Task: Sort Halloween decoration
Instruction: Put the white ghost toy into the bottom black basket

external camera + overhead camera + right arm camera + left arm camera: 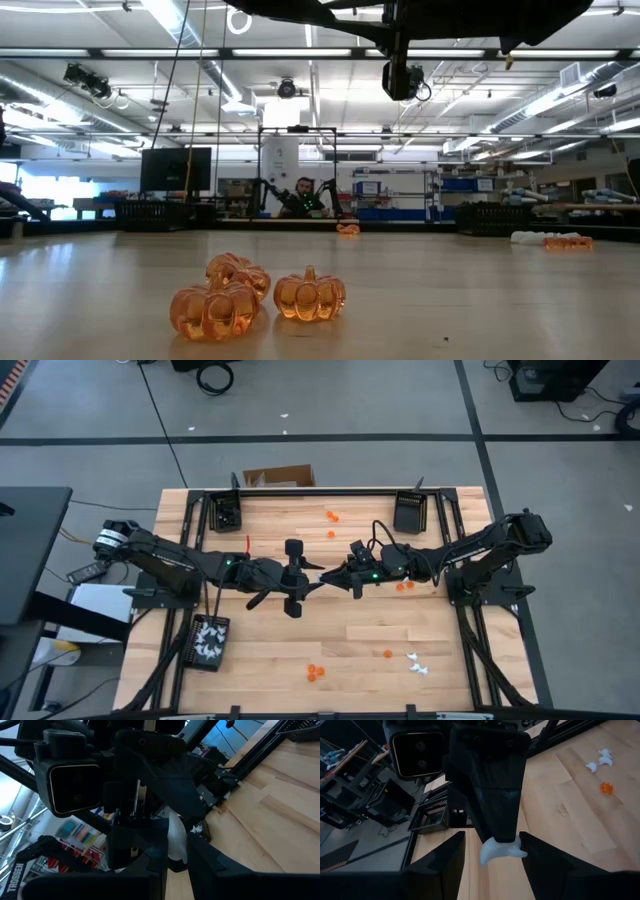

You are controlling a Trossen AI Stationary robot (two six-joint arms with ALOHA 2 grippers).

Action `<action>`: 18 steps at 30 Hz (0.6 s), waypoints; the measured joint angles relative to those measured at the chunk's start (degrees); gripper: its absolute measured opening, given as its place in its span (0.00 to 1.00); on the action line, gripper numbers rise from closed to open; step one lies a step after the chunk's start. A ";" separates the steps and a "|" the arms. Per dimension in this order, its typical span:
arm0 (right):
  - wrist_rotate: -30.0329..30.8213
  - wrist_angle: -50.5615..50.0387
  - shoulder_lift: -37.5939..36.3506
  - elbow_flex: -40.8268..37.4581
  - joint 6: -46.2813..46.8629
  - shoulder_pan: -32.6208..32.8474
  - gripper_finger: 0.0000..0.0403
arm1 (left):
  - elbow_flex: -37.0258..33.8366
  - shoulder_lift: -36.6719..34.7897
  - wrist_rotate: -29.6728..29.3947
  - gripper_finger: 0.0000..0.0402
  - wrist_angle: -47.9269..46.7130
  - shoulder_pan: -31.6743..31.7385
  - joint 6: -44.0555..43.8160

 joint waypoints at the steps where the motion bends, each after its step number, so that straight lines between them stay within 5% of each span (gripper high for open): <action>1: 0.00 0.02 0.00 0.00 0.00 0.00 0.15 | 0.00 0.00 0.00 0.48 0.00 0.00 0.01; 12: -0.01 0.11 0.00 0.00 1.01 -0.20 0.15 | 0.00 0.00 -0.04 0.48 0.02 0.00 -2.58; 18: 0.00 0.24 -0.02 0.02 1.07 -0.26 0.15 | 0.00 0.00 0.04 0.32 -0.04 -0.04 -2.64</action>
